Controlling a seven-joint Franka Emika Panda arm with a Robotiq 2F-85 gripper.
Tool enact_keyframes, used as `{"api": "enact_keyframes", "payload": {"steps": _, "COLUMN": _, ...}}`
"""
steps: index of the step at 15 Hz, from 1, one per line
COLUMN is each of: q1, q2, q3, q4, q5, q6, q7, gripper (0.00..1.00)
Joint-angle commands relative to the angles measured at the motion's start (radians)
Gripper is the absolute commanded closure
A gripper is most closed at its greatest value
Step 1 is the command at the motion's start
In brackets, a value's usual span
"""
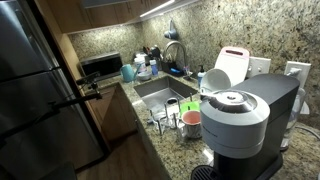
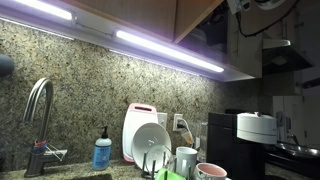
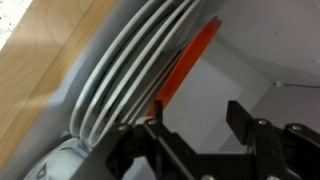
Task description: Take the orange lid out of the open cupboard and put it on the counter
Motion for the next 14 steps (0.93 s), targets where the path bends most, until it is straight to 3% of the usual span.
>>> {"api": "enact_keyframes", "payload": {"steps": 1, "q1": 0.014, "q2": -0.001, "q3": -0.023, "q4": 0.006, "q5": -0.044, "q6": -0.004, "q7": 0.070, "gripper": 0.01}}
{"api": "enact_keyframes", "payload": {"steps": 14, "q1": 0.054, "q2": 0.033, "q3": -0.019, "q4": 0.034, "q5": -0.091, "q6": -0.006, "q7": 0.113, "gripper": 0.00}}
